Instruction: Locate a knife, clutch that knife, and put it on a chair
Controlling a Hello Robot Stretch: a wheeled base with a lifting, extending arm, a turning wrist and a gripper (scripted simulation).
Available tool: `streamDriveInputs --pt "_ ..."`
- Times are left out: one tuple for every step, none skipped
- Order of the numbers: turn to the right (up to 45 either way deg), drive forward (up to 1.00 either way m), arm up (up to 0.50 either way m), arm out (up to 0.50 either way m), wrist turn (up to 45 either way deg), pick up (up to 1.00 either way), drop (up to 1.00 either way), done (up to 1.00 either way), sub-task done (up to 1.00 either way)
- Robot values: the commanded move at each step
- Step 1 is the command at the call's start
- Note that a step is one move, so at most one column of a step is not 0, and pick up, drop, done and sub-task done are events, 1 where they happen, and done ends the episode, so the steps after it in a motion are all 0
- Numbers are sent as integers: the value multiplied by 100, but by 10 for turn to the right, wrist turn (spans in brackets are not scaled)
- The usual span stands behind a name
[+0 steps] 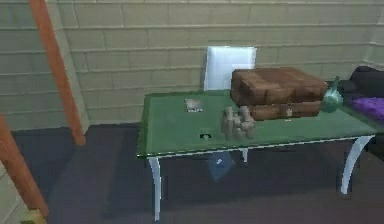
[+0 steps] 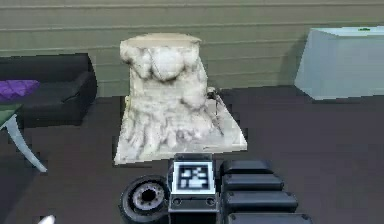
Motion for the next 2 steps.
streamDriveInputs --pt "0 15 0 0 0 0 0 0 0" --pt "-360 0 0 0 0 0 0 0 0"
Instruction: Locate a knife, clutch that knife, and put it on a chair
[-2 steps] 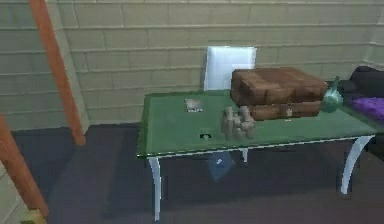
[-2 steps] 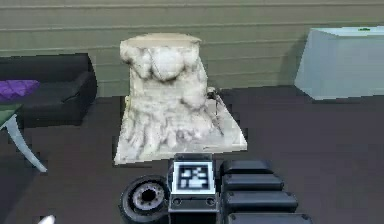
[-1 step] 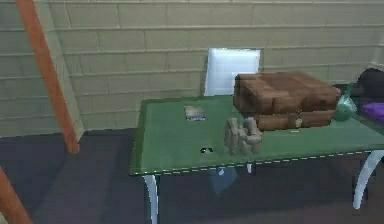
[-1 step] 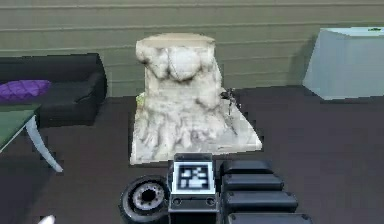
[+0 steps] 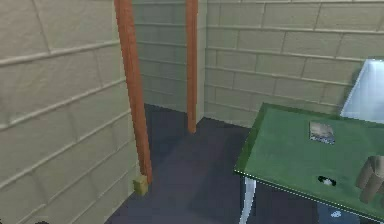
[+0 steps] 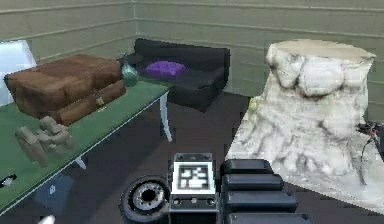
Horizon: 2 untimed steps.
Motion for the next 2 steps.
streamDriveInputs --pt "0 100 0 0 0 0 0 0 0" --pt "-30 0 0 0 0 0 0 0 0"
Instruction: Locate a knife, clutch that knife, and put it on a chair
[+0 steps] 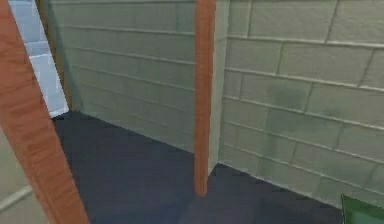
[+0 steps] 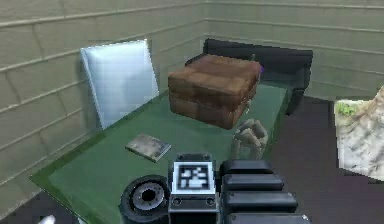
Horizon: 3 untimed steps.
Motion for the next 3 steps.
streamDriveInputs --pt "0 35 0 0 0 0 0 0 0" --pt "270 0 0 0 0 0 0 0 0" --pt "0 15 0 0 0 0 0 0 0"
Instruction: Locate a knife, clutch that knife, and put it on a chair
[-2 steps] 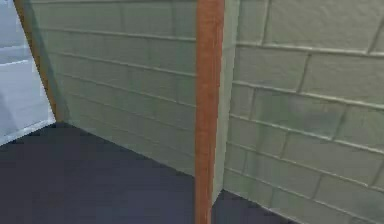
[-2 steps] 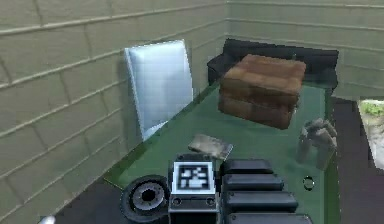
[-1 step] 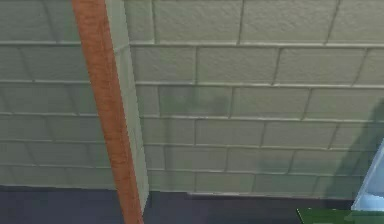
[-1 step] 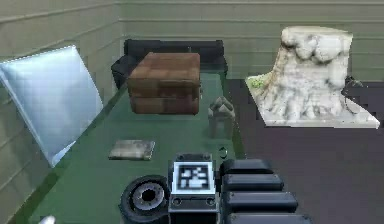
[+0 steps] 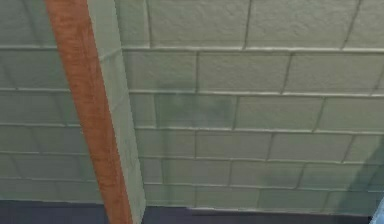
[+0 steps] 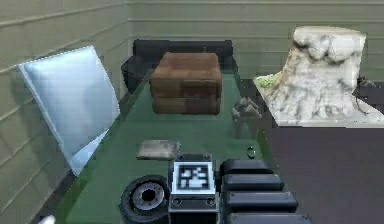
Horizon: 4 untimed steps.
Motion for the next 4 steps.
streamDriveInputs --pt "-450 0 0 0 0 0 0 0 0" --pt "-270 0 0 0 0 0 0 0 0" --pt "0 100 0 0 0 0 0 0 0" --pt "-240 0 0 0 0 0 0 0 0"
